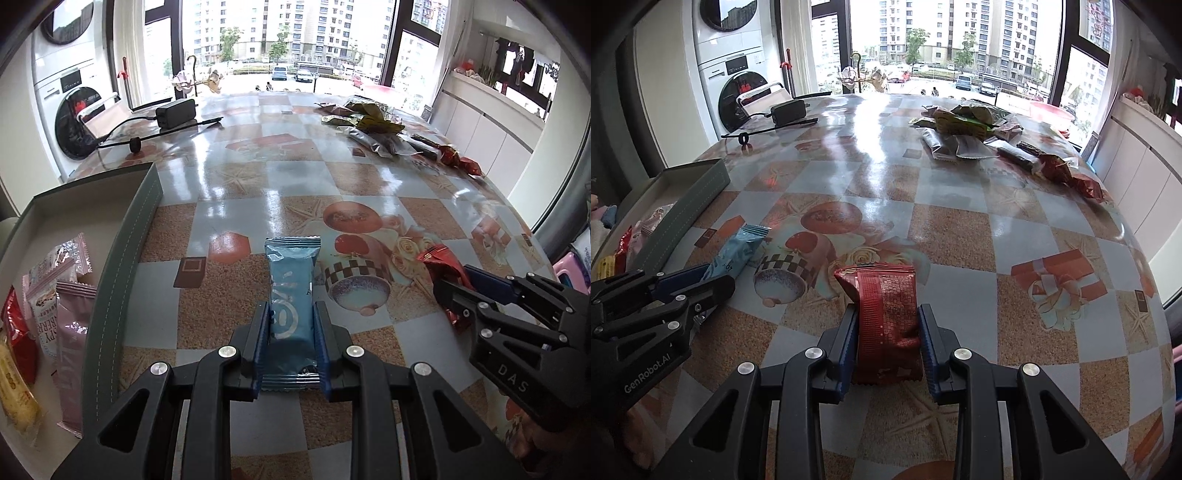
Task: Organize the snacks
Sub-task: 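Hold the blue bar and red bag raised above the table, then carry the blue bar and red bag over the grey tray with both tools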
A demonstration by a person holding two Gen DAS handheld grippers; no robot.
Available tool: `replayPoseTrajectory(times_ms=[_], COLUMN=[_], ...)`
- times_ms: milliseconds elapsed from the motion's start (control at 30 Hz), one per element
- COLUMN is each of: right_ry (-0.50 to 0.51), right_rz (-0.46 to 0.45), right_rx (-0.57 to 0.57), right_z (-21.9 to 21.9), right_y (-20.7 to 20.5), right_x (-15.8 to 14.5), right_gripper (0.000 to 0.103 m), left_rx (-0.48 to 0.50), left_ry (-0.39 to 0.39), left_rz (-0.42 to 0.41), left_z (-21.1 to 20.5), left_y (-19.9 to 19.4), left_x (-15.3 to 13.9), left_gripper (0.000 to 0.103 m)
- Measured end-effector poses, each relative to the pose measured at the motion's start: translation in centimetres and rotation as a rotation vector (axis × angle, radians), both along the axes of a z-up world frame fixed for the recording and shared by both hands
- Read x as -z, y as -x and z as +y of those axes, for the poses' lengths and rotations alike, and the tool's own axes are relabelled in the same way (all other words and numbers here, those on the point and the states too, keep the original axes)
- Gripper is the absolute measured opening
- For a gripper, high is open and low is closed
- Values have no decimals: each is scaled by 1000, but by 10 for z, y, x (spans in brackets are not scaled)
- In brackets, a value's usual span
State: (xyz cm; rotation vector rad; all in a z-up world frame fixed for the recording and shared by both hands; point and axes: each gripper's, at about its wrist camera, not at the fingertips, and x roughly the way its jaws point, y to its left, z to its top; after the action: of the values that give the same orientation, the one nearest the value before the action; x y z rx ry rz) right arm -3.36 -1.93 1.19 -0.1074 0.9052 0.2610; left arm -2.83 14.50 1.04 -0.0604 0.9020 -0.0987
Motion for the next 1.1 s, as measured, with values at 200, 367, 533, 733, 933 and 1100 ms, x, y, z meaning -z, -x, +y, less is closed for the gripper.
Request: replayPoseTrajectory(times_ms=[200, 367, 533, 733, 933, 1100], right_ry=[7, 8, 2, -44, -69, -96], right_rz=[0, -1, 1, 10, -24, -49], right_rx=[0, 0, -1, -21, -65, -104], right_z=[-1, -1, -1, -4, 10, 24], right_y=[0, 0, -1, 0, 10, 14], right_x=[0, 0, 0, -6, -26, -45], right_gripper=[33, 33, 33, 33, 33, 33], left_rx=[0, -1, -5, 23, -22, -63], left_ry=[0, 1, -12, -18, 37, 52], left_rz=[0, 1, -3, -42, -79, -99], left_z=[1, 1, 0, -1, 21, 45], left_y=[0, 0, 2, 17, 30, 39], left_x=[0, 0, -3, -27, -58, -73], left_gripper=[25, 25, 25, 25, 18, 10])
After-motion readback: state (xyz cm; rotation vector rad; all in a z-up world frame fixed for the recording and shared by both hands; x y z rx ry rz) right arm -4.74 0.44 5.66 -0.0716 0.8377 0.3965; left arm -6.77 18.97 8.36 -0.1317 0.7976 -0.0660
